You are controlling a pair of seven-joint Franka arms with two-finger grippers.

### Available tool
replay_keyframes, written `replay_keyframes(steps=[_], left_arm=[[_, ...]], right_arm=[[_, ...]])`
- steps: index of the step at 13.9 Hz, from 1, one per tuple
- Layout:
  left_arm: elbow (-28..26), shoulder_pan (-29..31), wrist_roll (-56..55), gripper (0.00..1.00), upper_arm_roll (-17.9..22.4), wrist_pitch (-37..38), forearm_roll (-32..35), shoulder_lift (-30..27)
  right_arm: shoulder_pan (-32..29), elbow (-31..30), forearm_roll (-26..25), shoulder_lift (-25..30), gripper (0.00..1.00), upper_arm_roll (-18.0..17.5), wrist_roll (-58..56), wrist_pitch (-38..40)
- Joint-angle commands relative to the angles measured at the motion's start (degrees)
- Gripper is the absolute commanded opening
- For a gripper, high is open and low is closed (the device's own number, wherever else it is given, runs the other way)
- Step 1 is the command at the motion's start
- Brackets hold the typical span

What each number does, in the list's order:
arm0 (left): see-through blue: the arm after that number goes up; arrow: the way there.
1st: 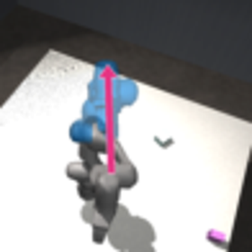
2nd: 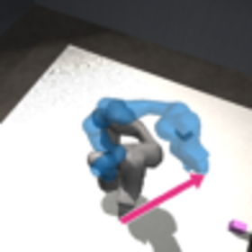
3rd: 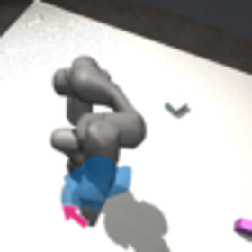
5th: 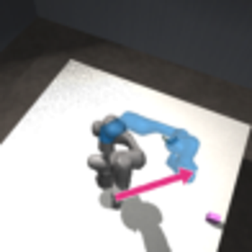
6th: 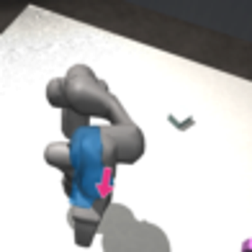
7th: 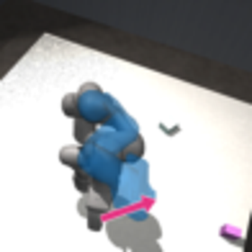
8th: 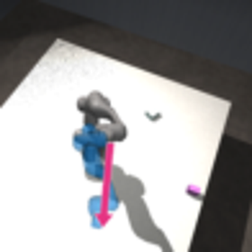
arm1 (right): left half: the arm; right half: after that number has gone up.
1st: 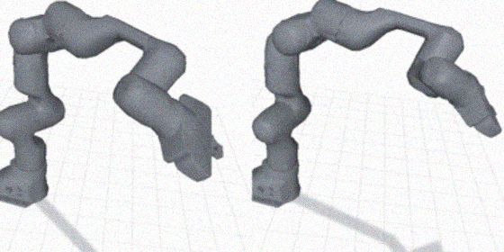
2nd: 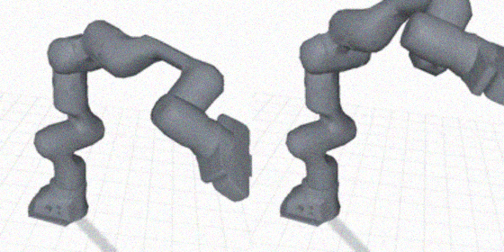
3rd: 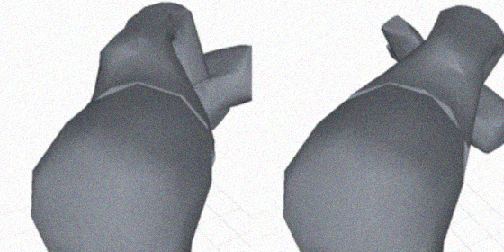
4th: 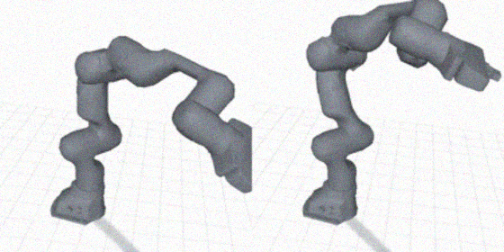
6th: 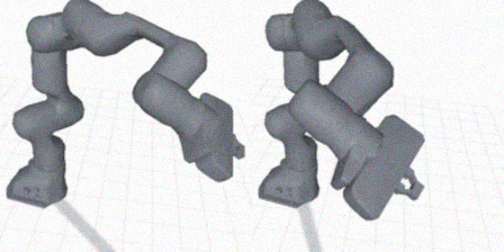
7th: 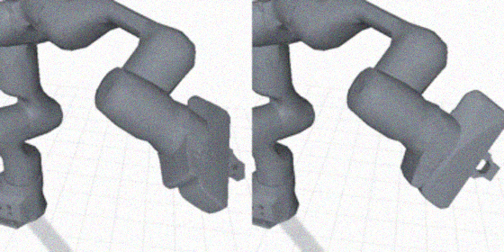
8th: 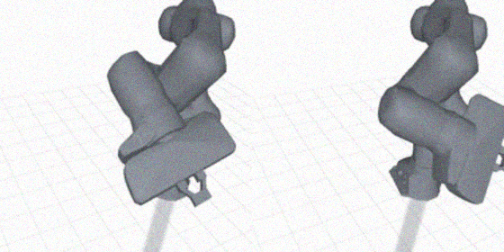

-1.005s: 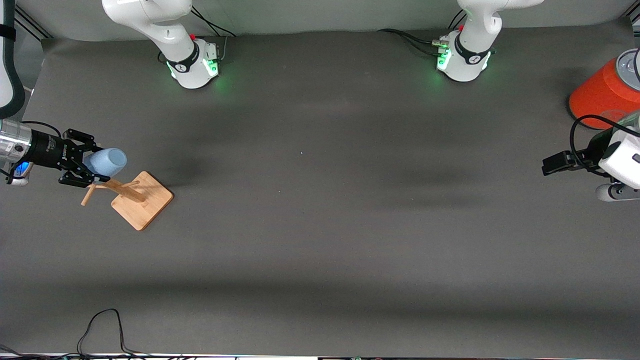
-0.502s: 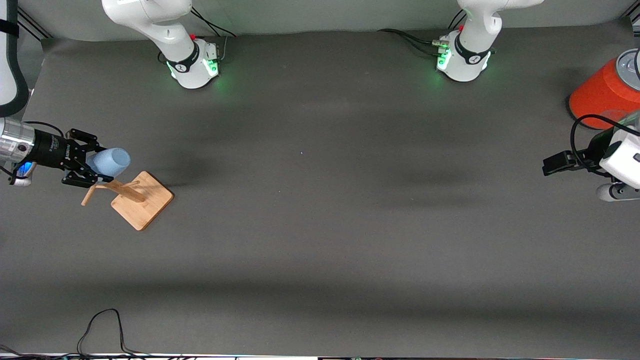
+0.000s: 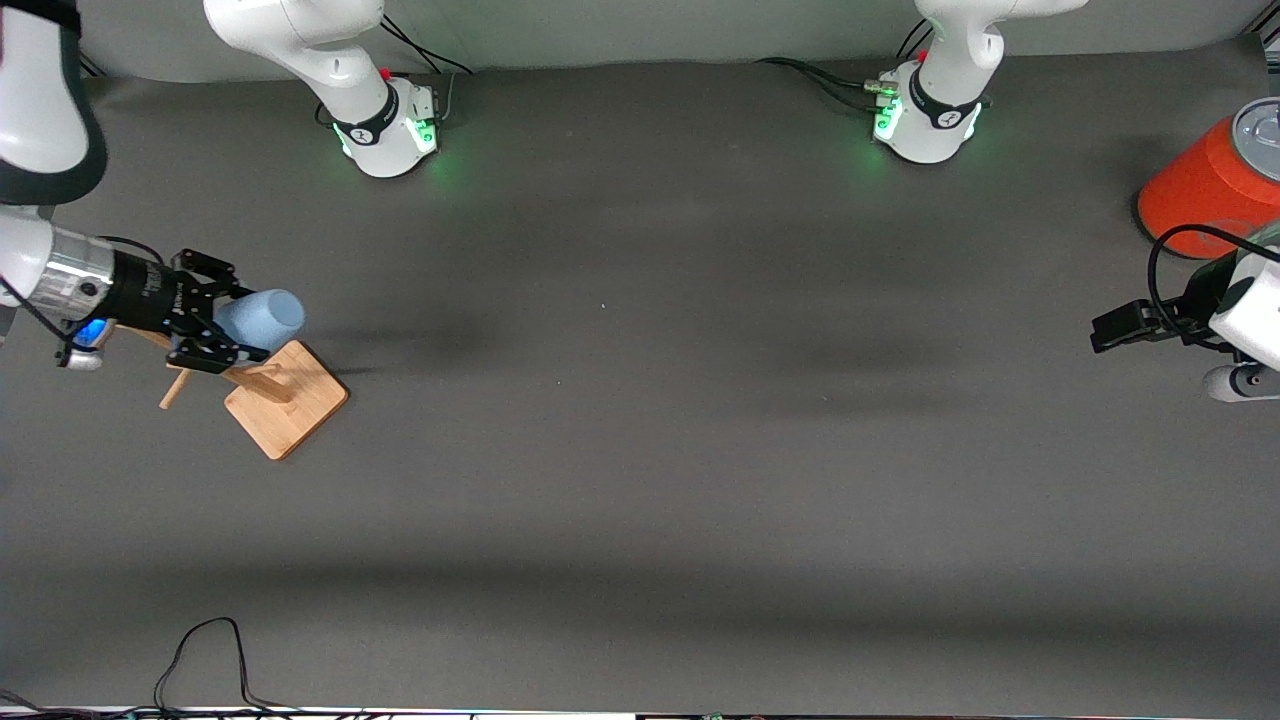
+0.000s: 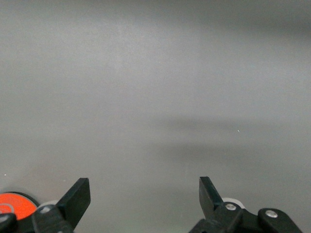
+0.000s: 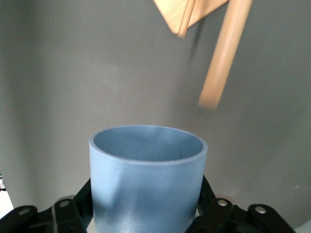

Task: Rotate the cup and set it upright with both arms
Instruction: 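Carry the blue cup toward the table middle with the right gripper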

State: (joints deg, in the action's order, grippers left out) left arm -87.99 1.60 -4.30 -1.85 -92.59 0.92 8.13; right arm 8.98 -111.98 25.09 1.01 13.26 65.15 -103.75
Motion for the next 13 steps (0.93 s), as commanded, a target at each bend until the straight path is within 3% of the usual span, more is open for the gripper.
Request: replay_keyframes(steps=[1,4,11,13], left_arm=[[0.71,-0.72,0.61,1.0,0.26,0.74,0.13,0.13],[0.71,-0.46,0.78,1.0,0.26,1.09,0.22,0.13],[0.45,-0.72,0.7,1.0,0.18,1.18,0.13,0.31],[0.27,-0.89,0.52,1.0,0.18,1.18,0.13,0.48]], right_arm=[[0.16,3.42,0.4,-0.74,0.64,-6.73,10.05,-2.32],[0.16,6.5,-0.57,-3.19,0.64,-13.86,16.05,-5.15],[0.69,10.2,-15.23,-11.98,0.64,-31.42,34.57,-14.36],[2.17,11.51,-20.24,-15.4,0.64,-34.69,41.08,-16.74]])
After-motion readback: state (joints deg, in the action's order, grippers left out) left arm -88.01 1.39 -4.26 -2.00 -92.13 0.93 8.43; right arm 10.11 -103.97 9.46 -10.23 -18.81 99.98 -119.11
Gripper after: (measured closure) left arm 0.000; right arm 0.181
